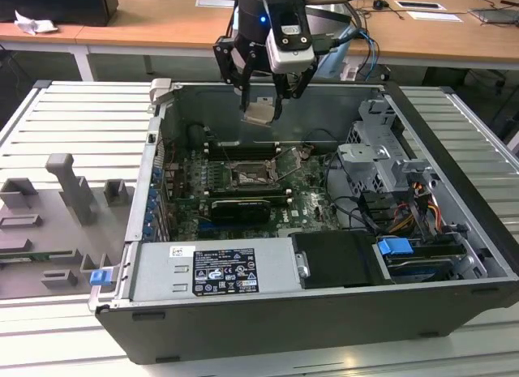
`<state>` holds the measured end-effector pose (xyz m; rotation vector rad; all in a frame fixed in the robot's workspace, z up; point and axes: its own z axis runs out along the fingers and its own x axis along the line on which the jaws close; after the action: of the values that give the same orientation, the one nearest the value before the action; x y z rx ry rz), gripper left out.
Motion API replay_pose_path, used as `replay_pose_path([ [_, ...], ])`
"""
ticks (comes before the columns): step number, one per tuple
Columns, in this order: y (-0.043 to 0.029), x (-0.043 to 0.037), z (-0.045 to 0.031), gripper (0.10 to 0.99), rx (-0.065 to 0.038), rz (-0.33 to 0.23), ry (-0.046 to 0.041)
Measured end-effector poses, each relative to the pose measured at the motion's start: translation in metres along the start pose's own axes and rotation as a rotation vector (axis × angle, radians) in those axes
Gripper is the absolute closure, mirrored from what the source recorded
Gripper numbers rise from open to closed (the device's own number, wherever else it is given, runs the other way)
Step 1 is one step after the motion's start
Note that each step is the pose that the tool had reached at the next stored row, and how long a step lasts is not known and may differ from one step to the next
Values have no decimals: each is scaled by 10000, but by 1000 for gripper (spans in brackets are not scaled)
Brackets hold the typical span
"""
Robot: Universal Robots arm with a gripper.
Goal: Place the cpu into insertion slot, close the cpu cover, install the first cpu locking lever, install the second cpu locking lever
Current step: 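Place the cpu into insertion slot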
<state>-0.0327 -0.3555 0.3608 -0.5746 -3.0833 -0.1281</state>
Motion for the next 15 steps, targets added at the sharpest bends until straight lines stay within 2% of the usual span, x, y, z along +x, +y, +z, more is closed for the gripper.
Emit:
replay_pose_path([
  [6,-1,-1,22,553,-29,1622,-129],
  [15,-4,-1,51,553,-36,1971,-157],
])
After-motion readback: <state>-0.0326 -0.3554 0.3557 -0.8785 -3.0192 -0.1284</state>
